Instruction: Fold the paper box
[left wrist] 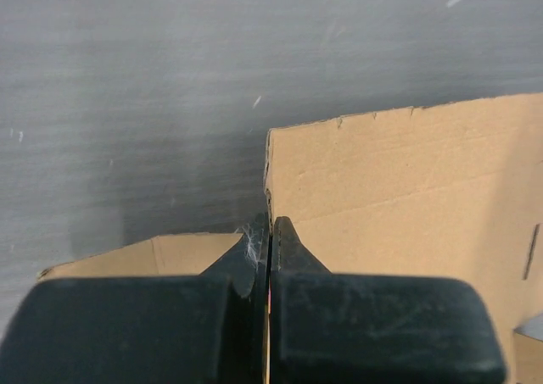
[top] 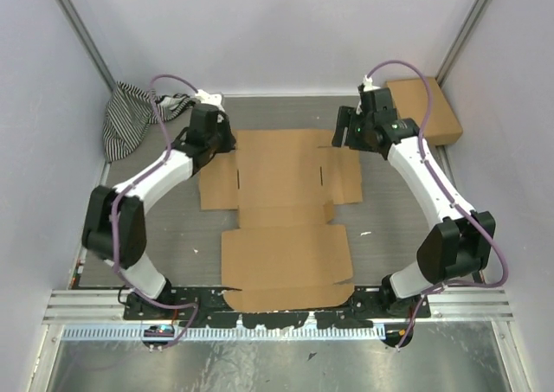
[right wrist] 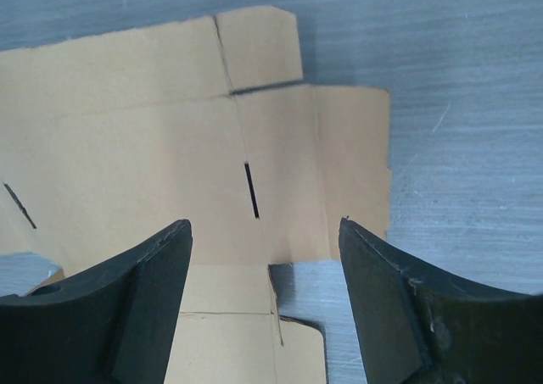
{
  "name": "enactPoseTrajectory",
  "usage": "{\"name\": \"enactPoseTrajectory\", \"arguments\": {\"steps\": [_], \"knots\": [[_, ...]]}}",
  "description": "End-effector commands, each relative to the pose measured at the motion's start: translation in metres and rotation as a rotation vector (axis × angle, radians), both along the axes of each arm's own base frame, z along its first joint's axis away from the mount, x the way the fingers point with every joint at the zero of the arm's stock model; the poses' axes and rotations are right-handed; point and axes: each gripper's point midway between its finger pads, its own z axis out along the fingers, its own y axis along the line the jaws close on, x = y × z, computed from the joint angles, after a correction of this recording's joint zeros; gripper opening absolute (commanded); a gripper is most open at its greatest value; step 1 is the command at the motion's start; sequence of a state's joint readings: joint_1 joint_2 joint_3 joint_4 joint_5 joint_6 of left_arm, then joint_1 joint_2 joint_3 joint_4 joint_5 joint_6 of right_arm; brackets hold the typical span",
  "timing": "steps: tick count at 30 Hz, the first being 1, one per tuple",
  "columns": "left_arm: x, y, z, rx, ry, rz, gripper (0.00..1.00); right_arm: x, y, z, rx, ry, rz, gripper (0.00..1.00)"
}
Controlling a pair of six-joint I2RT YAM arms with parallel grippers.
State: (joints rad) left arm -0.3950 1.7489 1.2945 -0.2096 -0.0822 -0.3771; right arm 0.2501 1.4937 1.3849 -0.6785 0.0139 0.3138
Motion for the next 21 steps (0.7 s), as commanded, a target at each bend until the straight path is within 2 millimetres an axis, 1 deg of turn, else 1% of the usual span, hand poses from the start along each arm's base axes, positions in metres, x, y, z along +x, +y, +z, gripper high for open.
{"name": "enactPoseTrajectory", "arguments": {"steps": [1,2,5,7,10,12,13,17,21], "knots": [[0.005,-0.024,0.089,-0.168,-0.430,-0.144,0.00,0.013,0.009,0.041,0.008,-0.079,0.078,0.75],[-0.002,-0.027,0.097,-0.180,-0.479,-0.181,0.00,0.015,0.010,0.045,0.007,-0.085,0.087,0.75],[-0.022,-0.038,0.109,-0.184,-0.580,-0.319,0.00,0.017,0.009,0.054,-0.006,-0.102,0.096,0.75],[-0.031,-0.042,0.110,-0.169,-0.627,-0.392,0.00,0.017,0.008,0.064,-0.013,-0.129,0.098,0.75],[-0.043,-0.043,0.119,-0.185,-0.721,-0.429,0.00,0.015,0.004,0.080,-0.030,-0.175,0.104,0.76],[-0.055,-0.041,0.124,-0.208,-0.815,-0.441,0.00,0.013,-0.001,0.088,-0.055,-0.200,0.101,0.77],[-0.061,-0.039,0.129,-0.219,-0.879,-0.443,0.00,0.012,-0.005,0.091,-0.068,-0.210,0.096,0.77],[-0.088,-0.032,0.141,-0.241,-1.110,-0.462,0.00,0.009,-0.009,0.095,-0.091,-0.226,0.111,0.76],[-0.099,-0.037,0.139,-0.229,-1.136,-0.528,0.00,0.005,-0.008,0.098,-0.098,-0.225,0.134,0.76]]}}
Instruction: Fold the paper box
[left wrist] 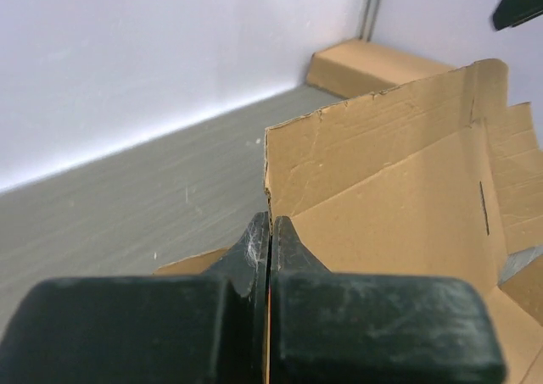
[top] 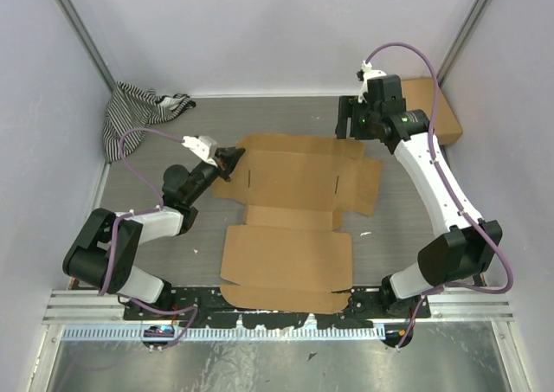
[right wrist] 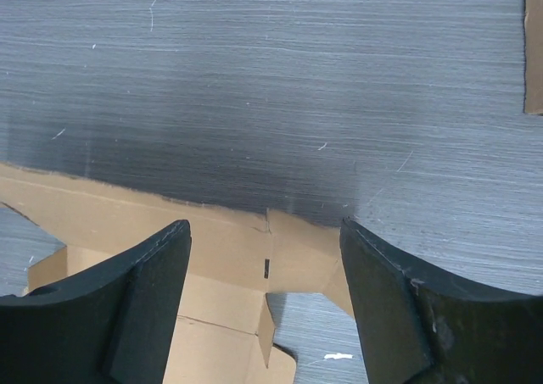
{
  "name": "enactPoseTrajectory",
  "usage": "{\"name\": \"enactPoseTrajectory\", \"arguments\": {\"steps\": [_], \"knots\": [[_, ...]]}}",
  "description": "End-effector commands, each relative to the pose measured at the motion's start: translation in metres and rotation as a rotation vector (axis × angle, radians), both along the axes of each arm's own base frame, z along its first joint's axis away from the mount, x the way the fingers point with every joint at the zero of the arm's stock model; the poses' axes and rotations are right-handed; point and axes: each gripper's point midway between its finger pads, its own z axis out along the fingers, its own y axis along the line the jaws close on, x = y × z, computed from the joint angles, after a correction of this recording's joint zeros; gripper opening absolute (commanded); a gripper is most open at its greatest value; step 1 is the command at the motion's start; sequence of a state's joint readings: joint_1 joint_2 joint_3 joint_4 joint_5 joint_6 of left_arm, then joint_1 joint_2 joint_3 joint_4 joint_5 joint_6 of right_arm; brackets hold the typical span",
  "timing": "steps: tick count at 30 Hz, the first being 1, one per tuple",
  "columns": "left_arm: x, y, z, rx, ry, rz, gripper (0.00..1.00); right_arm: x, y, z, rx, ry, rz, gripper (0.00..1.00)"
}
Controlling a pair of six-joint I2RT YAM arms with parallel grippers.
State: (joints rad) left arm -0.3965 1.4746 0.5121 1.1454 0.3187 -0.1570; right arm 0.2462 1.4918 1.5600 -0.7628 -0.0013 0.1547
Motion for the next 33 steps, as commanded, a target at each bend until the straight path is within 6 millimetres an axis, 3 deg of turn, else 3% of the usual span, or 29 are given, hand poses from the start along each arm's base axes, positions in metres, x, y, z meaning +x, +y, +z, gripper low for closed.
{"name": "enactPoseTrajectory", "arguments": {"steps": [1,11,17,27,33], "knots": [[-0.022,-0.005,0.063,-0.053,-0.299,-0.068,0.00,-0.004,-0.004,0.041,-0.013,-0.108,0.031,0.76],[-0.022,-0.003,0.082,-0.057,-0.354,-0.055,0.00,-0.019,-0.003,0.032,-0.018,-0.070,0.068,0.70],[-0.015,-0.003,0.081,-0.057,-0.350,-0.040,0.00,-0.036,-0.003,0.030,0.012,-0.060,0.070,0.70],[-0.008,-0.005,0.078,-0.046,-0.348,-0.037,0.00,-0.062,-0.011,0.046,0.047,-0.110,0.030,0.72],[-0.005,-0.009,0.078,-0.045,-0.348,-0.047,0.00,-0.073,-0.014,0.035,0.037,-0.089,0.028,0.72]]}}
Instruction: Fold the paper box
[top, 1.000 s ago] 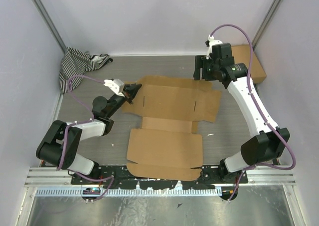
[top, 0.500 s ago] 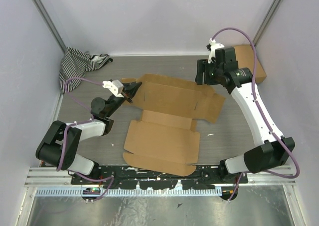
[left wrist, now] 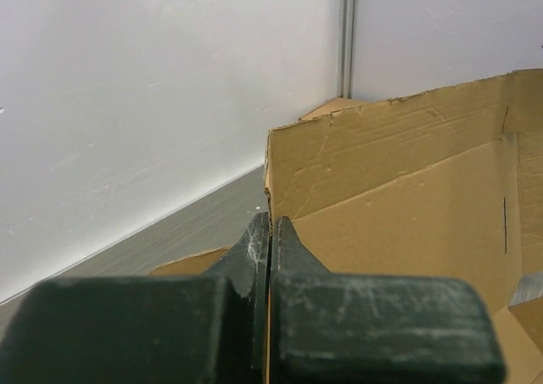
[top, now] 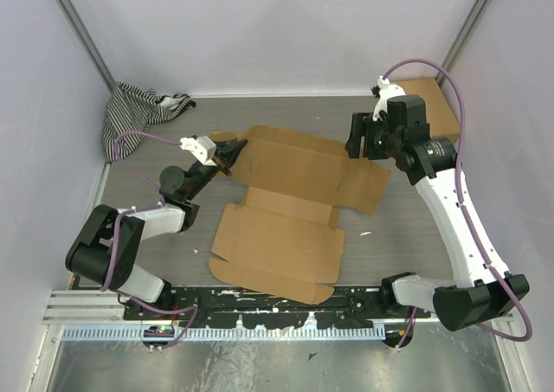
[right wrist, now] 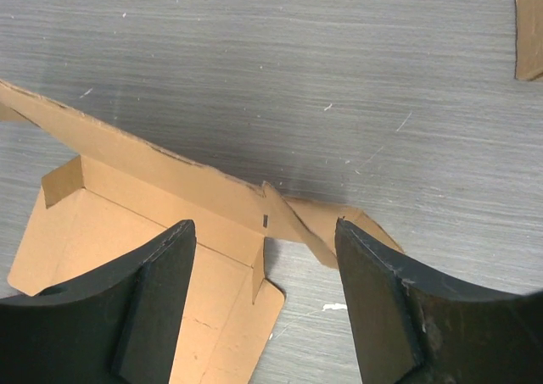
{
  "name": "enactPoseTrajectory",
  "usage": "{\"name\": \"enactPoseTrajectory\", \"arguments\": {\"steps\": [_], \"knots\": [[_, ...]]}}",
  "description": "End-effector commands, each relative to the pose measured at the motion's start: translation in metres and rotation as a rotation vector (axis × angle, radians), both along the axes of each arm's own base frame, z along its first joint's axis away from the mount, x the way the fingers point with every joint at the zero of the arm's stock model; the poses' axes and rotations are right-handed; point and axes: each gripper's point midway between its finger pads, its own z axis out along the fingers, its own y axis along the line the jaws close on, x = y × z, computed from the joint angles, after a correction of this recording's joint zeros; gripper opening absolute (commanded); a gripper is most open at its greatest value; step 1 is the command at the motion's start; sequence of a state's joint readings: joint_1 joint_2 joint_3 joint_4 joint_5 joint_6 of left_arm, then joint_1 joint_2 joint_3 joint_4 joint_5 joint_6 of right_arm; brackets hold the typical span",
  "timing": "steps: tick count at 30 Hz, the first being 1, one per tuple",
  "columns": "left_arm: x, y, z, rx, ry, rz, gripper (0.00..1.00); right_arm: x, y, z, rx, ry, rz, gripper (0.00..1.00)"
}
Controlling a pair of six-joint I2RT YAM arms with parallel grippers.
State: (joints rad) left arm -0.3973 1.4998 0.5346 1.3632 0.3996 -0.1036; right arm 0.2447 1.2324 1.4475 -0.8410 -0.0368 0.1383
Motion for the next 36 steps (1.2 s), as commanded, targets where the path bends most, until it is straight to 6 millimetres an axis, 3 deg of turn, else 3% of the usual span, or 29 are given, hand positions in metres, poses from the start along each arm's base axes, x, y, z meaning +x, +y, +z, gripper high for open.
{"name": "enactPoseTrajectory", "arguments": {"steps": [1,13,21,26,33,36], "knots": [[0.003,0.000,0.028,-0.025,-0.105,0.012,0.00,-0.006,-0.003,0.001,0.006,-0.020,-0.006,0.72],[0.003,-0.002,0.025,-0.013,-0.107,0.007,0.00,-0.001,-0.009,-0.013,-0.041,0.008,-0.023,0.71],[0.004,-0.001,0.025,-0.013,-0.104,0.009,0.00,0.003,0.000,-0.021,-0.023,0.042,0.014,0.61],[0.005,-0.001,0.025,-0.017,-0.103,0.012,0.00,0.002,0.005,-0.025,-0.006,0.062,0.040,0.45],[0.012,0.002,0.028,-0.076,-0.050,0.030,0.01,0.008,0.008,-0.038,0.001,0.126,0.016,0.09],[0.015,0.001,0.029,-0.083,-0.006,0.028,0.23,0.018,0.007,-0.046,-0.009,0.137,-0.017,0.04]]}}
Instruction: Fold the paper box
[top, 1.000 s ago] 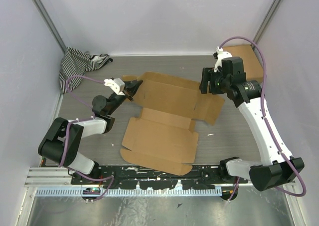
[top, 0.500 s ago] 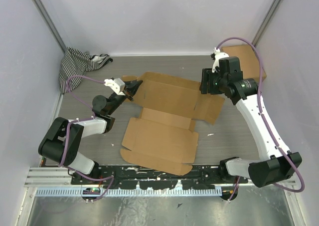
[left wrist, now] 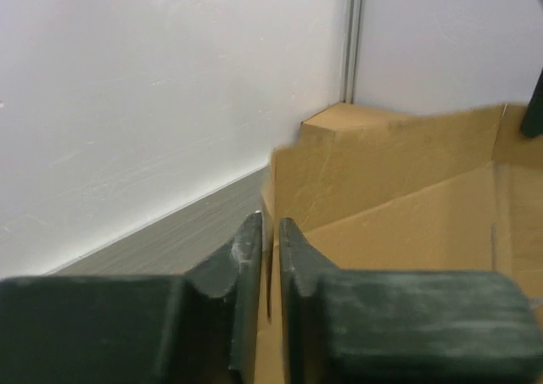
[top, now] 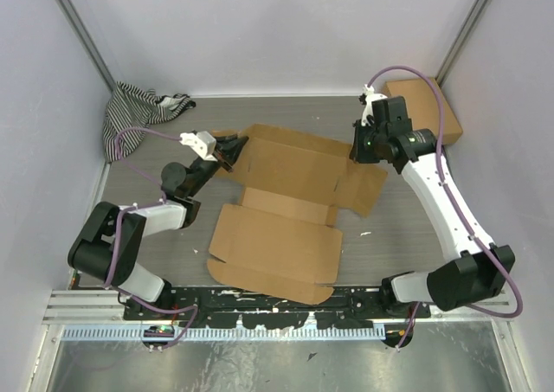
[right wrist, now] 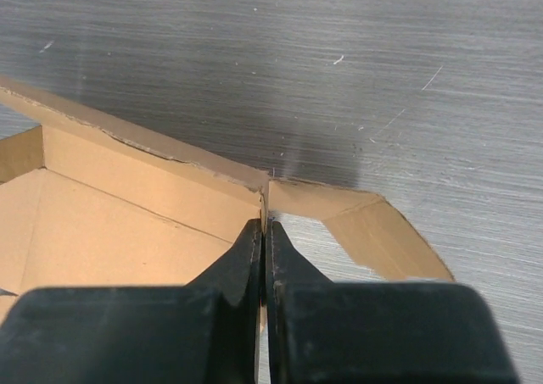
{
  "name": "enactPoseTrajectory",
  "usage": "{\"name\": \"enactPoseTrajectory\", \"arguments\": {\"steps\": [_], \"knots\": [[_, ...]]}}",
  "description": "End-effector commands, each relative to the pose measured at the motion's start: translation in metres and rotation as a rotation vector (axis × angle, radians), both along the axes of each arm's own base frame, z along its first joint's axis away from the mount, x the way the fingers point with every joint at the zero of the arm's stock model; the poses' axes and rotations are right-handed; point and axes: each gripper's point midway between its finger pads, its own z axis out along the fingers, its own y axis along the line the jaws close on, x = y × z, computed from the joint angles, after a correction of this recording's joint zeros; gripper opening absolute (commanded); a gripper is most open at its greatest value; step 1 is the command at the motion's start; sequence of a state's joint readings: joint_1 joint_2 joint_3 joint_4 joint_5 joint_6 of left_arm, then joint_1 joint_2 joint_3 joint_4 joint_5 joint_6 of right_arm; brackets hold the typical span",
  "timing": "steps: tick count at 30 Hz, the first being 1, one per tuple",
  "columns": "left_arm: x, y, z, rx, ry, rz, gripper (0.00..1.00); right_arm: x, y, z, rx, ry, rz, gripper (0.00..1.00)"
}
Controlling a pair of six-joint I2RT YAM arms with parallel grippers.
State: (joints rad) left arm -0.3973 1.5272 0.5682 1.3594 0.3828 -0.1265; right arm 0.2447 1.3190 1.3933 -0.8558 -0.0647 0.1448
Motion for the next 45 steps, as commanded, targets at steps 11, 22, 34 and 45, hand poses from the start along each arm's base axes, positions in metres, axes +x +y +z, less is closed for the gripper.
{"name": "enactPoseTrajectory", "arguments": {"steps": [11,22,34,45], "knots": [[0.025,0.021,0.038,0.062,0.287,0.170,0.40,0.057,0.017,0.038,0.027,-0.267,-0.030,0.01],[0.032,0.025,0.034,0.252,0.540,0.214,0.35,0.093,0.028,0.034,0.033,-0.414,-0.105,0.01],[-0.007,0.016,-0.003,0.272,0.690,0.150,0.30,0.098,0.049,0.011,0.054,-0.406,-0.109,0.02],[0.010,0.036,-0.027,0.339,0.737,0.338,0.27,0.088,0.053,0.007,0.043,-0.404,-0.086,0.03]]}}
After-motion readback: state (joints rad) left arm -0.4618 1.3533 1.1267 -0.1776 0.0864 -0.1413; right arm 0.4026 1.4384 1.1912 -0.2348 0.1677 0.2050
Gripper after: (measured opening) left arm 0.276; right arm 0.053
